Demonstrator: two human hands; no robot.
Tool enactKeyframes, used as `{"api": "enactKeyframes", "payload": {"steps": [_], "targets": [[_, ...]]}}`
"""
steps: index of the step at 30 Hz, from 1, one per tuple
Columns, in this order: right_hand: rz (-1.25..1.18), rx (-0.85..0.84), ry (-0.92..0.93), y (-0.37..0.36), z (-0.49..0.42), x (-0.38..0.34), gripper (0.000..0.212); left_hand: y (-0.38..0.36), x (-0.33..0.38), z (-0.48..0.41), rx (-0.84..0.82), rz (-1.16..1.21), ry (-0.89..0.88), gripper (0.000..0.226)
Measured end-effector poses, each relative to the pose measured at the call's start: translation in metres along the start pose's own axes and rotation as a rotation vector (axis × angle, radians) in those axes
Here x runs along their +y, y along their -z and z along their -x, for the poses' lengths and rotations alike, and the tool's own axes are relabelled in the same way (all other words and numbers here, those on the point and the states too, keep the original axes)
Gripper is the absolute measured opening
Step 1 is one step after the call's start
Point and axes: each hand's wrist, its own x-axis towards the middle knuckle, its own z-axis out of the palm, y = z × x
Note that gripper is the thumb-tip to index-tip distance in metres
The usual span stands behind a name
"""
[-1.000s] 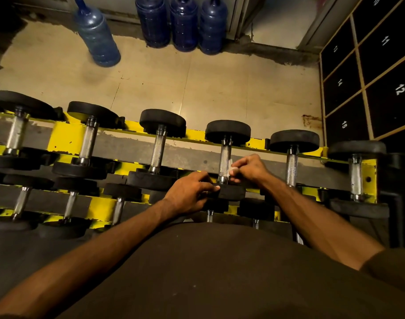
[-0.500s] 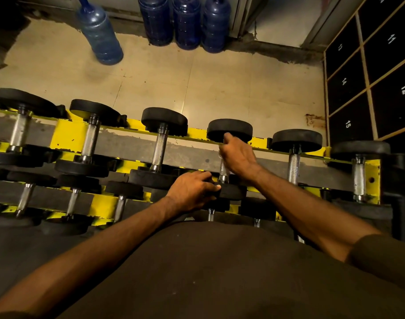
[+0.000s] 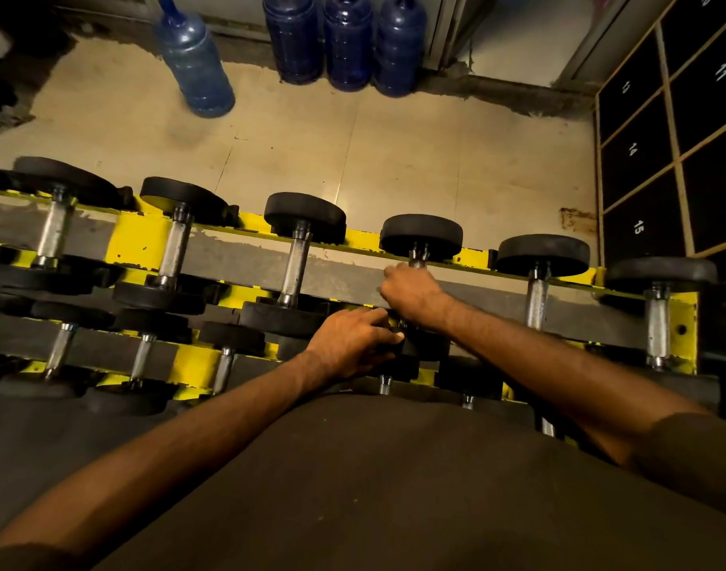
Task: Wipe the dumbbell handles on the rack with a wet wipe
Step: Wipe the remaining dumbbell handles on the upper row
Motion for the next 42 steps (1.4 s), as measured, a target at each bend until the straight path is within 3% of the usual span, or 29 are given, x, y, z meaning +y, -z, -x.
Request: {"api": "enactKeyframes", "payload": {"steps": [3,8,10,15,20,22,27,29,32,34,39,42], "targets": [[-0.156,-0.074,0.073,-0.005,0.002,0.002,0.02,-0.001,-0.001,0.001,0.017,0.012,-0.015,0.029],[-0.611,0.376,-0.295,-0.028,0.014,0.036,0.012,-0.003,-0.004,0.001,0.006,0.027,0.008,0.03],[-0.838,0.483,-0.41,-0.041,0.028,0.026,0.002,-0.005,-0.005,0.002,0.004,0.04,0.015,0.028],[-1.025,0.346,-0.472,-0.057,0.046,0.006,0.005,-0.005,-0.008,0.002,0.0,0.052,0.024,0.029],[-1.416,0.552,-0.839,-0.055,0.008,0.041,0.018,-0.005,-0.006,0.002,-0.009,0.062,0.042,0.031],[-1.669,0.456,-0.9,-0.06,-0.002,0.047,0.016,-0.005,-0.006,0.002,-0.012,0.067,0.04,0.033],[-1.743,0.023,-0.782,-0.076,0.023,0.046,0.01,-0.003,-0.009,0.001,-0.03,0.058,0.042,0.031],[-1.876,0.093,-0.815,-0.077,0.025,0.049,0.01,-0.004,-0.008,0.0,-0.034,0.058,0.03,0.03],[-2.096,0.382,-0.933,-0.063,0.01,0.053,0.015,-0.004,-0.008,-0.003,-0.036,0.059,0.025,0.031],[-2.098,0.425,-0.955,-0.056,-0.001,0.053,0.015,-0.002,-0.009,-0.003,-0.033,0.069,0.033,0.03],[-1.81,0.152,-0.911,-0.054,0.012,0.056,0.007,-0.001,-0.009,-0.003,-0.033,0.072,0.029,0.029],[-1.6,0.466,-0.817,-0.052,0.01,0.054,0.011,-0.002,-0.008,-0.006,-0.035,0.081,0.037,0.03]]}}
